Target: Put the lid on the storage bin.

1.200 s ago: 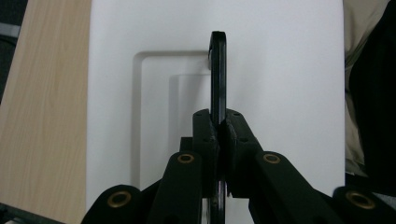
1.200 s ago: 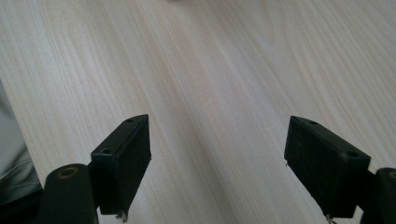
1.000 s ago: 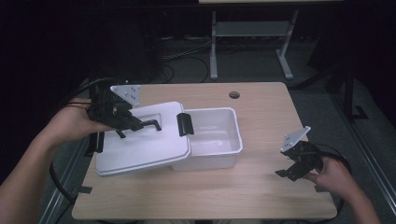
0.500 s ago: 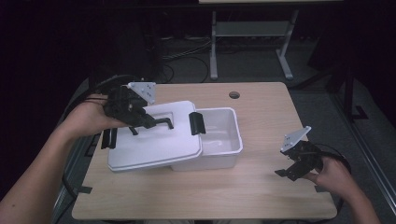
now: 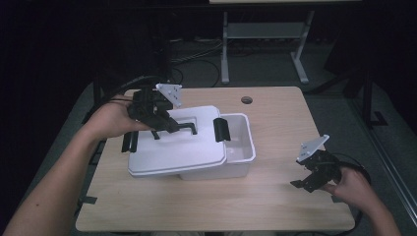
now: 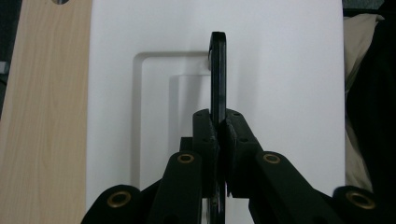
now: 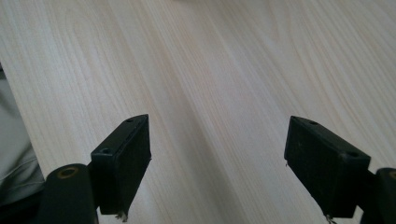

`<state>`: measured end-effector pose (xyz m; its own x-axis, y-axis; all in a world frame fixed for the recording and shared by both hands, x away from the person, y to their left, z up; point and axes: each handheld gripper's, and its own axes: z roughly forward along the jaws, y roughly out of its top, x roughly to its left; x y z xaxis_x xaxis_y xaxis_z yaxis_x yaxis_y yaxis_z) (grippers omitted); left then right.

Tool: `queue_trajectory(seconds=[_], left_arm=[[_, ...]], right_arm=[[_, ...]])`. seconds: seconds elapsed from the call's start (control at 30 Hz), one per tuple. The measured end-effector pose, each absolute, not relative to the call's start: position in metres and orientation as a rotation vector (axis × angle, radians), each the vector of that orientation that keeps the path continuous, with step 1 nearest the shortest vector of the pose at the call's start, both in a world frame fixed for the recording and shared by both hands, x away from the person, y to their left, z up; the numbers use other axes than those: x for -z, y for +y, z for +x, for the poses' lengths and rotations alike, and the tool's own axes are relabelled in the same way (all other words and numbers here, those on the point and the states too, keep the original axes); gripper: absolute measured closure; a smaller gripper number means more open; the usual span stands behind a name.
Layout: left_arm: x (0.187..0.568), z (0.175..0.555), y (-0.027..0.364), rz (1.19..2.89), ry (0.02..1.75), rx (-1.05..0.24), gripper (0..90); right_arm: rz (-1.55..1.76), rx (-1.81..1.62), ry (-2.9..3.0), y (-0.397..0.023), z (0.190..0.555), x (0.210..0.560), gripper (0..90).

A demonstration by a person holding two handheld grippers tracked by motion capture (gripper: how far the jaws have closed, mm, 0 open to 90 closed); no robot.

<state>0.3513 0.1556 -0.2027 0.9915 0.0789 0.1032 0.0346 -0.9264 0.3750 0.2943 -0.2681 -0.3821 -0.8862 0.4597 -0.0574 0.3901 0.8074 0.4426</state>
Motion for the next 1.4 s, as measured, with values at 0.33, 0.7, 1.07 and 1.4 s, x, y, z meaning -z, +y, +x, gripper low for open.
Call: queue_trajectory(seconds=[0.33, 0.7, 1.07, 1.4], left_arm=[[0.205, 0.358, 0.143, 2.735, 0.07, -0.156, 84.5], [0.211, 0.369, 0.127, 2.732, 0.052, -0.137, 84.5], [0.221, 0.38, 0.112, 2.734, 0.045, -0.113, 84.5], [0.227, 0.388, 0.096, 2.738, 0.031, -0.098, 84.5]], right_arm=[[0.675, -0.646, 2.831, -0.271, 0.293, 0.382, 21.8], [0.679, -0.651, 2.826, -0.274, 0.293, 0.38, 21.6], [0.7, -0.649, 2.821, -0.281, 0.29, 0.381, 21.4], [0.709, -0.648, 2.823, -0.285, 0.289, 0.384, 21.3]])
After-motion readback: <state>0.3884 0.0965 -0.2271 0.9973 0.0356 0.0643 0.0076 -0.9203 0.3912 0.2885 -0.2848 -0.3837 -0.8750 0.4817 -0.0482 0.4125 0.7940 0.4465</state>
